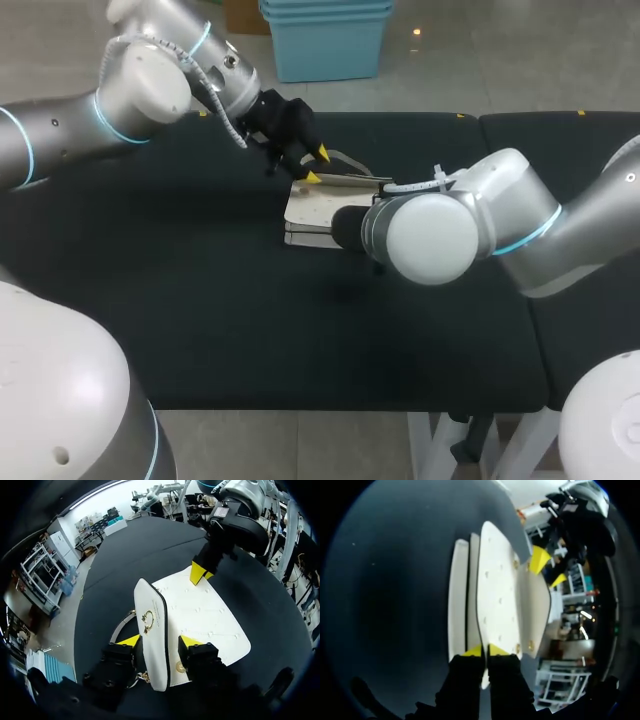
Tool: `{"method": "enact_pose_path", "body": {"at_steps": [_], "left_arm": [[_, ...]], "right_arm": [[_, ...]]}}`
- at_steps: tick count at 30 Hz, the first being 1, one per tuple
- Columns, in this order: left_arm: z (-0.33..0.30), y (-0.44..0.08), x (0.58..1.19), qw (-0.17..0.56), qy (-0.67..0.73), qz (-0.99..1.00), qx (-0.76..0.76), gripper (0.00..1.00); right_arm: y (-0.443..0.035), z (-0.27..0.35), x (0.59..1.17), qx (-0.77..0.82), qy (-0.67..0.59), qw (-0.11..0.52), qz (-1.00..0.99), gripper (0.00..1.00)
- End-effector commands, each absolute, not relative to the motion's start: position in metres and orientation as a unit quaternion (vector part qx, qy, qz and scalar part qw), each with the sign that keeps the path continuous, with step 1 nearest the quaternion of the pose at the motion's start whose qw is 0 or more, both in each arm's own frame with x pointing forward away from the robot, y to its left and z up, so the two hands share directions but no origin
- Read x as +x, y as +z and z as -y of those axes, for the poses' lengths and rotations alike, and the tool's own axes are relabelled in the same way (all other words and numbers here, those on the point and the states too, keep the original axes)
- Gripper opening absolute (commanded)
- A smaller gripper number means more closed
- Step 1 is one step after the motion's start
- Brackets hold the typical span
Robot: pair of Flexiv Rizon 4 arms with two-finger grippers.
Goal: Pick up the bag, open it, inspect its contents, close it, and place it on the opposite side
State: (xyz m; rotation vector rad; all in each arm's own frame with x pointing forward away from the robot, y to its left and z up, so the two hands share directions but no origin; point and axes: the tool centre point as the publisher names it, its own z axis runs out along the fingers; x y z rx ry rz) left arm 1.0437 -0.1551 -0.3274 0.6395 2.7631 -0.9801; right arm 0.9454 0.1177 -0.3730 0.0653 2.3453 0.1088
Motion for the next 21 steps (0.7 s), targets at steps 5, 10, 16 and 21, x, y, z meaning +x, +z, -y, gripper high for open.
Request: {"method": "enact_pose_path", "body": {"at_steps": [5, 10, 16, 21], "left_arm": [[0.163, -0.34, 1.049, 0.09, -0.308, -0.927, 0.193, 0.29], [0.162, -0.342, 1.056, 0.087, -0.304, -0.931, 0.182, 0.0], [0.155, -0.342, 1.073, 0.028, -0.334, -0.93, 0.15, 0.0], [0.154, -0.343, 1.08, -0.007, -0.353, -0.926, 0.135, 0.0]], "right_arm": [[-0.375, -0.117, 0.945, 0.025, 0.044, 0.388, -0.92, 0.0], [-0.375, -0.117, 0.945, 0.025, 0.044, 0.388, -0.92, 0.0], [-0.375, -0.117, 0.945, 0.025, 0.044, 0.388, -0.92, 0.0], [-0.375, -0.117, 0.945, 0.025, 0.044, 0.388, -0.92, 0.0]]}}
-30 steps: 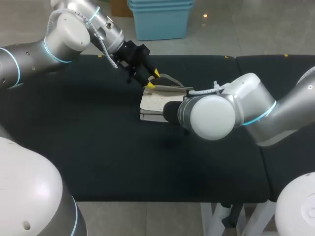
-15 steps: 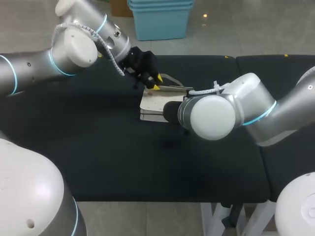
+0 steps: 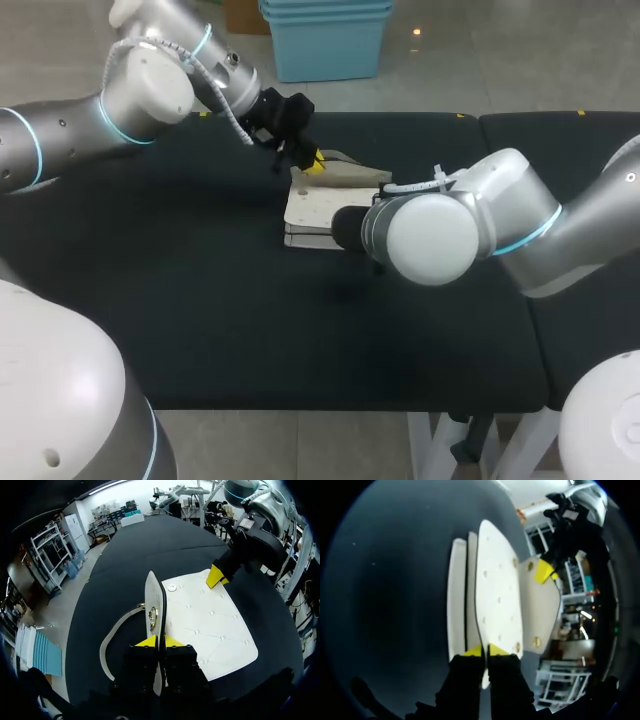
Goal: Pick up the bag, open it, inspect its contents, close it, and place it on the opposite side
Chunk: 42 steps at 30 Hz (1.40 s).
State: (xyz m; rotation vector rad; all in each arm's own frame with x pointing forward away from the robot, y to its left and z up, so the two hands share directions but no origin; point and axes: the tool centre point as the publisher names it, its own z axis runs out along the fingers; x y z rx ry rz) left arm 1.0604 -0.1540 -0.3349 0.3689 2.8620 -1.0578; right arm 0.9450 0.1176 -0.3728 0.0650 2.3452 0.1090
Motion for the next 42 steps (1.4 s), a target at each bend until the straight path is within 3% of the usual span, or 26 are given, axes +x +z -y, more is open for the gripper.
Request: {"method": "enact_pose_path", "body": {"at_steps": [1, 2, 3, 4, 5, 7, 11, 18, 21, 30, 33, 36, 39, 42], "left_arm": [[0.155, -0.343, 1.079, -0.004, -0.349, -0.927, 0.137, 0.0], [0.156, -0.344, 1.077, -0.004, -0.348, -0.927, 0.141, 0.07], [0.156, -0.346, 1.075, -0.004, -0.347, -0.927, 0.143, 0.2], [0.158, -0.348, 1.071, 0.002, -0.34, -0.929, 0.148, 0.46], [0.159, -0.35, 1.069, 0.003, -0.339, -0.929, 0.148, 0.55], [0.16, -0.353, 1.066, 0.009, -0.334, -0.931, 0.148, 0.67], [0.162, -0.359, 1.065, 0.018, -0.326, -0.934, 0.143, 0.71], [0.168, -0.367, 1.066, 0.016, -0.322, -0.937, 0.132, 0.64], [0.169, -0.369, 1.066, 0.017, -0.315, -0.94, 0.128, 0.53], [0.169, -0.372, 1.072, 0.018, -0.307, -0.944, 0.116, 0.33], [0.169, -0.373, 1.073, 0.013, -0.304, -0.946, 0.114, 0.18], [0.169, -0.374, 1.073, 0.008, -0.302, -0.946, 0.113, 0.14], [0.169, -0.374, 1.074, 0.005, -0.302, -0.947, 0.11, 0.0], [0.169, -0.374, 1.074, 0.003, -0.301, -0.947, 0.109, 0.0]], "right_arm": [[-0.375, -0.117, 0.945, 0.025, 0.044, 0.388, -0.92, 0.0], [-0.375, -0.117, 0.945, 0.025, 0.044, 0.388, -0.92, 0.0], [-0.375, -0.117, 0.945, 0.025, 0.044, 0.388, -0.92, 0.0], [-0.375, -0.117, 0.945, 0.025, 0.044, 0.388, -0.92, 0.0], [-0.375, -0.117, 0.945, 0.025, 0.044, 0.388, -0.92, 0.0], [-0.375, -0.117, 0.945, 0.025, 0.044, 0.388, -0.92, 0.0], [-0.375, -0.117, 0.945, 0.025, 0.044, 0.388, -0.92, 0.0], [-0.375, -0.117, 0.945, 0.025, 0.044, 0.388, -0.92, 0.0], [-0.375, -0.117, 0.945, 0.025, 0.044, 0.388, -0.92, 0.0], [-0.375, -0.117, 0.945, 0.025, 0.044, 0.388, -0.92, 0.0], [-0.375, -0.117, 0.945, 0.025, 0.044, 0.388, -0.92, 0.0], [-0.375, -0.117, 0.945, 0.025, 0.044, 0.388, -0.92, 0.0], [-0.375, -0.117, 0.945, 0.025, 0.044, 0.388, -0.92, 0.0], [-0.375, -0.117, 0.945, 0.025, 0.044, 0.388, -0.92, 0.0]]}}
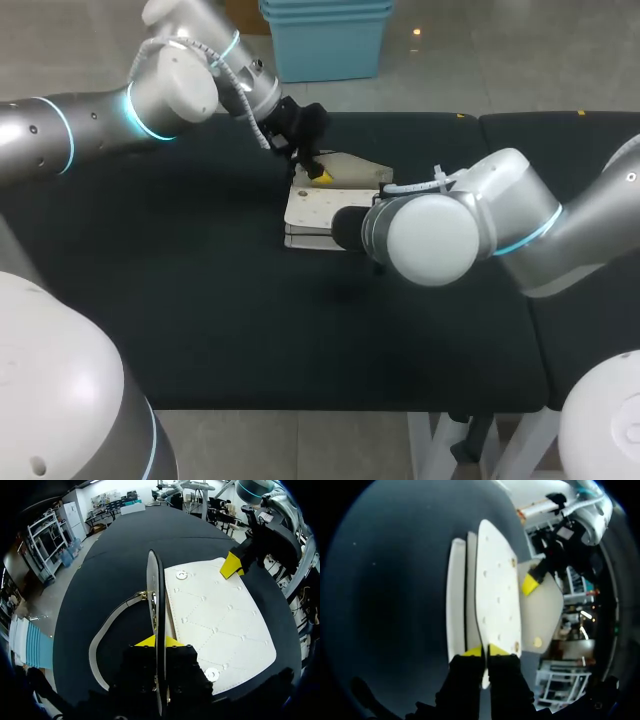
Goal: Pick up the bag, open it, inspect its contents, close it, and place it on the opposite side
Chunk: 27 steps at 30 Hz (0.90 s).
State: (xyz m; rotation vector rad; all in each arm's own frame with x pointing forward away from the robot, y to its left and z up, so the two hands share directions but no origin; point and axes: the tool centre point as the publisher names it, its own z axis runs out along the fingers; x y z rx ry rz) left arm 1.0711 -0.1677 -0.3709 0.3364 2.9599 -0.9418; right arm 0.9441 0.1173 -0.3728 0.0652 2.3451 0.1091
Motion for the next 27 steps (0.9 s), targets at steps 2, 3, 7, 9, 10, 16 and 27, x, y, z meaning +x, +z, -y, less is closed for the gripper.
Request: {"method": "enact_pose_path", "body": {"at_steps": [2, 3, 7, 9, 10, 16, 27], "left_arm": [[0.169, -0.374, 1.074, 0.0, -0.301, -0.947, 0.108, 0.0], [0.169, -0.374, 1.075, -0.002, -0.303, -0.947, 0.107, 0.0], [0.169, -0.374, 1.075, -0.006, -0.31, -0.945, 0.104, 0.0], [0.169, -0.373, 1.074, -0.006, -0.312, -0.944, 0.102, 0.0], [0.169, -0.372, 1.075, -0.007, -0.314, -0.944, 0.101, 0.0], [0.169, -0.366, 1.076, -0.009, -0.325, -0.941, 0.096, 0.0], [0.171, -0.343, 1.088, -0.002, -0.33, -0.941, 0.077, 0.0]], "right_arm": [[-0.375, -0.117, 0.945, 0.025, 0.044, 0.388, -0.92, 0.0], [-0.375, -0.117, 0.945, 0.025, 0.044, 0.388, -0.92, 0.0], [-0.375, -0.117, 0.945, 0.025, 0.044, 0.388, -0.92, 0.0], [-0.374, -0.117, 0.945, 0.026, 0.044, 0.388, -0.92, 0.0], [-0.373, -0.117, 0.945, 0.027, 0.042, 0.389, -0.92, 0.0], [-0.363, -0.115, 0.944, 0.032, 0.039, 0.392, -0.918, 1.0], [-0.328, -0.111, 0.931, 0.024, 0.059, 0.413, -0.908, 1.0]]}}
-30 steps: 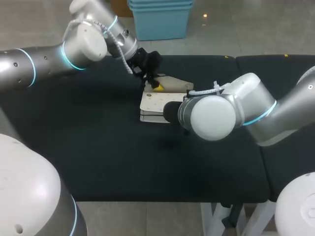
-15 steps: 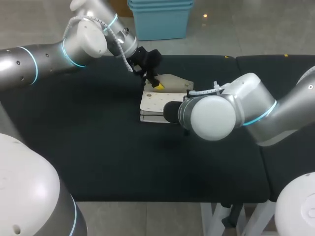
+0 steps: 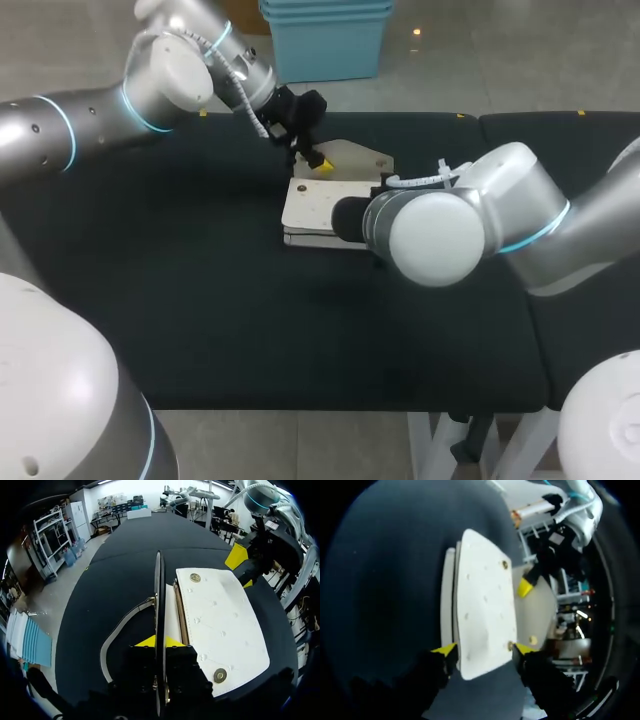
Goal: Pick up the bag, open it, inspect its contents, close it, and place it on the opposite side
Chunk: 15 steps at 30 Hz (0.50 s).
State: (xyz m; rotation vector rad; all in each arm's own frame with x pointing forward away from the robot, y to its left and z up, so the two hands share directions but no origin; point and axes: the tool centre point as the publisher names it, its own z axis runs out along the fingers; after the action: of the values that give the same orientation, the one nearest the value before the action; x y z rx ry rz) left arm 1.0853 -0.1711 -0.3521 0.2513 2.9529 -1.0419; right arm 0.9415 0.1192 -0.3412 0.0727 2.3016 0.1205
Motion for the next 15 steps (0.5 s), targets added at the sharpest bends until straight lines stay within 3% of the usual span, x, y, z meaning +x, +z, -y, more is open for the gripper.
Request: {"method": "enact_pose_path", "body": {"at_steps": [1, 8, 11, 12, 15], "left_arm": [[0.171, -0.341, 1.09, -0.005, -0.331, -0.941, 0.074, 0.0], [0.171, -0.324, 1.098, -0.007, -0.33, -0.942, 0.06, 0.0], [0.17, -0.314, 1.099, -0.006, -0.318, -0.946, 0.061, 0.0], [0.167, -0.311, 1.1, -0.012, -0.319, -0.945, 0.07, 0.0], [0.167, -0.311, 1.1, -0.012, -0.319, -0.945, 0.07, 0.0]], "right_arm": [[-0.325, -0.11, 0.93, 0.023, 0.061, 0.415, -0.908, 1.0], [-0.309, -0.109, 0.923, 0.012, 0.055, 0.425, -0.904, 0.98], [-0.303, -0.108, 0.922, 0.01, 0.054, 0.431, -0.901, 0.11], [-0.3, -0.108, 0.922, 0.01, 0.054, 0.434, -0.899, 0.0], [-0.294, -0.107, 0.921, 0.012, 0.054, 0.441, -0.896, 0.0]]}}
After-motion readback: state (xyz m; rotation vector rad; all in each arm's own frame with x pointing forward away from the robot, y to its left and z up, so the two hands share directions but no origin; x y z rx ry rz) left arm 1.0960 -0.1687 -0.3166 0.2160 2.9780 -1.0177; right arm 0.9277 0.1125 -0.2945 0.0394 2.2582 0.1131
